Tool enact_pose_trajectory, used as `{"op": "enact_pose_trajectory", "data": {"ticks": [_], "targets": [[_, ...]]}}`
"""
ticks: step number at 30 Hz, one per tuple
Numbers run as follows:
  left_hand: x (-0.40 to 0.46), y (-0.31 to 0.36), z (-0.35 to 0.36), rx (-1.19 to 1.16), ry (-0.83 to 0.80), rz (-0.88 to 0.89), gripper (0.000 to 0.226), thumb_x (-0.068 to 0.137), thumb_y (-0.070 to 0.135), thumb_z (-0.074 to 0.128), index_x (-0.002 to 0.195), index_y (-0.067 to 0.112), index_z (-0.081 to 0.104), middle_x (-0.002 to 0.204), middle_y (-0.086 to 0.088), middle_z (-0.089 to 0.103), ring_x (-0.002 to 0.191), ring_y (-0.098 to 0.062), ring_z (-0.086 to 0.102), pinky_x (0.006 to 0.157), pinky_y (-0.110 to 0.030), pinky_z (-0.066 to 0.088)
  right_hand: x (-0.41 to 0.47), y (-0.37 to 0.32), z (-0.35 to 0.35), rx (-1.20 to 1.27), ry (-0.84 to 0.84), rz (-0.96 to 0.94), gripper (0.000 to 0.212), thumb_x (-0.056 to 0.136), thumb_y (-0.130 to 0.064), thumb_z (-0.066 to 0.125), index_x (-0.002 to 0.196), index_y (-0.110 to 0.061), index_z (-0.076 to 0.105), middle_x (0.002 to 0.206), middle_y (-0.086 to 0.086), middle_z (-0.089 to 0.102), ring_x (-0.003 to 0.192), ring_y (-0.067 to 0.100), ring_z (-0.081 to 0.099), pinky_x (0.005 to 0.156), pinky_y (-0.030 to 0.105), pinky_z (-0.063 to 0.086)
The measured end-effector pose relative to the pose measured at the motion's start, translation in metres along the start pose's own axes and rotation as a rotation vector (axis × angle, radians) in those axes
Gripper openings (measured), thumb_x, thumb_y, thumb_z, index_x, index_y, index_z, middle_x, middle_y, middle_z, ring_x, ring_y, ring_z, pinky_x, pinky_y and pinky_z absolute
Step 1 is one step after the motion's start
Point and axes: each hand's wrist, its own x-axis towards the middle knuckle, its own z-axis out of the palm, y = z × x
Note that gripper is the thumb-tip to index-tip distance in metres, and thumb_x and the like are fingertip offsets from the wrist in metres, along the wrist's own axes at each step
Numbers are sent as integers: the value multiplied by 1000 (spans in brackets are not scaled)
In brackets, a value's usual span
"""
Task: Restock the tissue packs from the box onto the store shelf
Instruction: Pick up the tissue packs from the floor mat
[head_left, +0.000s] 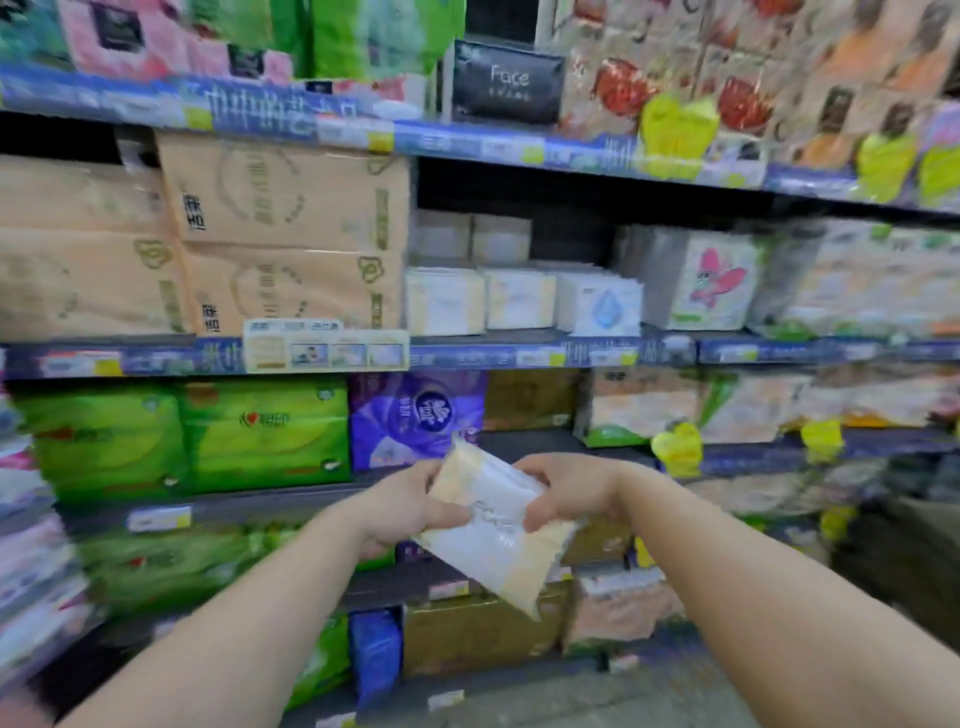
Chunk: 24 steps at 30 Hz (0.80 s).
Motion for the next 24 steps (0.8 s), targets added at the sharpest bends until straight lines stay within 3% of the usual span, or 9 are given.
{"op": "enact_pose_trajectory", "data": {"ticks": [2,5,8,10,13,16,18,20,24], "targets": [[21,4,14,-139,10,-13,53,72,10,78,119,10,55,109,-8,72,96,-24,69,84,-41,56,-6,26,-18,165,94,33,83,68,-37,80,140,-22,42,132,-1,54,114,18,58,97,35,49],[57,14,10,-315,110,-19,42,84,3,68,122,10,52,112,-9,70,99,-27,68,82,-40,55,-1,63,-30,511,339,53,87,76,-42,77,146,-22,29,138,1,47,114,15,51,83,20,46],[97,28,-1,-377,190,13,41,84,6,68,122,11,53,114,-12,70,103,-30,67,91,-46,53,26,93,-32,663,361,104,92,70,-52,78,144,-25,32,133,-2,53,114,16,53,95,33,41],[128,39,-7,-339,201,34,42,82,7,71,120,10,53,114,-12,69,105,-30,67,97,-47,50,48,96,-41,661,330,79,72,73,-44,79,134,-27,44,122,-5,62,105,14,61,90,33,49],[179,63,-23,-262,218,88,49,79,9,76,123,7,53,114,-13,69,105,-30,67,99,-48,48,87,89,-77,601,454,8,37,83,-27,73,116,-23,57,111,-2,69,90,11,65,69,21,51],[227,97,-38,-101,301,177,49,76,22,80,117,14,54,112,-5,69,99,-20,67,91,-36,53,124,88,-131,489,617,-10,48,68,-41,76,107,-15,65,109,7,71,99,21,67,90,37,54],[254,123,-46,-16,394,227,41,77,26,78,111,19,54,105,2,67,92,-14,64,77,-26,51,142,84,-164,438,668,-1,47,67,-42,74,104,-14,65,107,9,70,100,26,66,93,45,52],[277,142,-51,14,446,239,33,80,21,72,109,19,56,103,2,66,90,-13,63,71,-25,49,156,76,-189,427,713,-12,33,79,-26,71,106,-10,64,107,13,68,92,24,64,85,38,53],[308,152,-52,226,645,184,27,75,25,62,101,23,57,102,2,64,95,-21,60,83,-32,48,186,74,-218,490,699,-58,21,89,-13,58,109,-5,58,93,9,63,68,19,56,65,35,49]]}}
